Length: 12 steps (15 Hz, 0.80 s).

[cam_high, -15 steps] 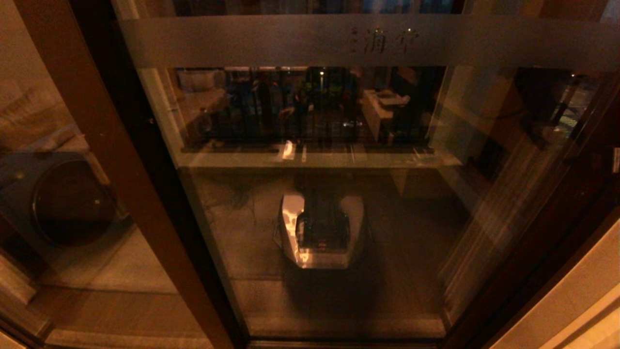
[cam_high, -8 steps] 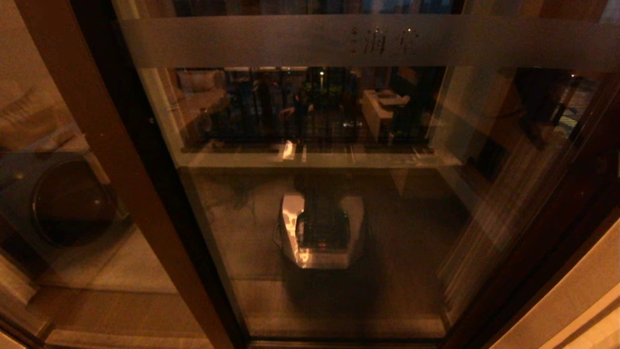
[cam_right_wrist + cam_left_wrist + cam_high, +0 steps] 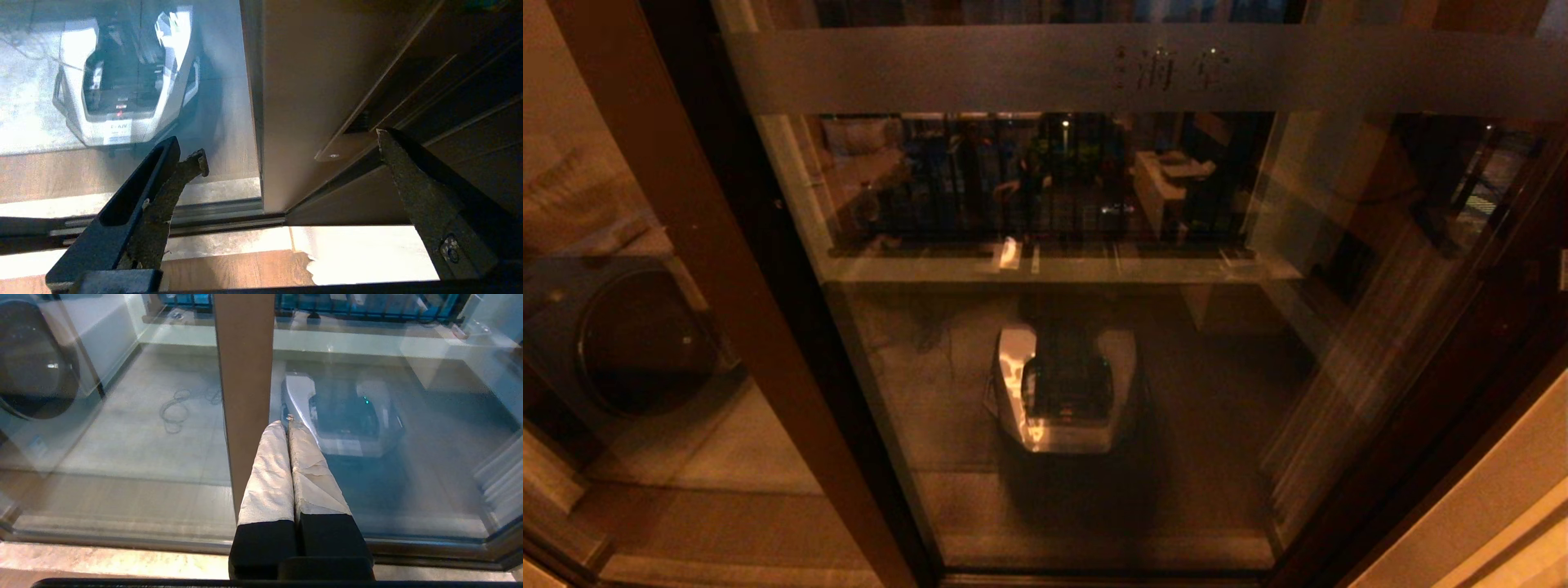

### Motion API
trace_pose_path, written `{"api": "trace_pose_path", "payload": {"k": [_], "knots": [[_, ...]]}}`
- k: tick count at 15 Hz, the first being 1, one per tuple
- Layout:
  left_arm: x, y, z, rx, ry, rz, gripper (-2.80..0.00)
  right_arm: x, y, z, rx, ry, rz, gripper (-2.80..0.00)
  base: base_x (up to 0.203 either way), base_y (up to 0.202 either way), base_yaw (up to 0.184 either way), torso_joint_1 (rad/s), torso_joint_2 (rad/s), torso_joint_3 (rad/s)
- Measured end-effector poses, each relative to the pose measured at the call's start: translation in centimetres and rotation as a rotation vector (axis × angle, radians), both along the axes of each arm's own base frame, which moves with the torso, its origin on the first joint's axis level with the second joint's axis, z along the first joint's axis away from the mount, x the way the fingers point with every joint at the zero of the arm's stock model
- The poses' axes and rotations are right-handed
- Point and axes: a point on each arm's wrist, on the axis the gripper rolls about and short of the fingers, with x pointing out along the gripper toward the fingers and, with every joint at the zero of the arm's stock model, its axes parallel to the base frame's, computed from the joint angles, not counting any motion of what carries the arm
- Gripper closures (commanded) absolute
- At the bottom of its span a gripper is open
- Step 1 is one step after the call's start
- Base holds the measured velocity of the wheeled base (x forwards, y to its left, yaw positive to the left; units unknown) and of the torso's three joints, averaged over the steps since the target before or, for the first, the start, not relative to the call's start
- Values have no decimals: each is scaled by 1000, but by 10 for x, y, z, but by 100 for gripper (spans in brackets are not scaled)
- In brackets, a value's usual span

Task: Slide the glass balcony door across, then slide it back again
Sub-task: Open the slid door

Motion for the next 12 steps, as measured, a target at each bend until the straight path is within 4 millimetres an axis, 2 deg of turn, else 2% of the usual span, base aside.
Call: {"api": "trace_pose_path", "payload": {"k": [7,12], "knots": [[0,0,0,0,0,0,0,12,8,-6,12,13,32,-280,0,0,0,0,0,0],[0,0,0,0,0,0,0,16,6,-7,11,13,30,-280,0,0,0,0,0,0]]}}
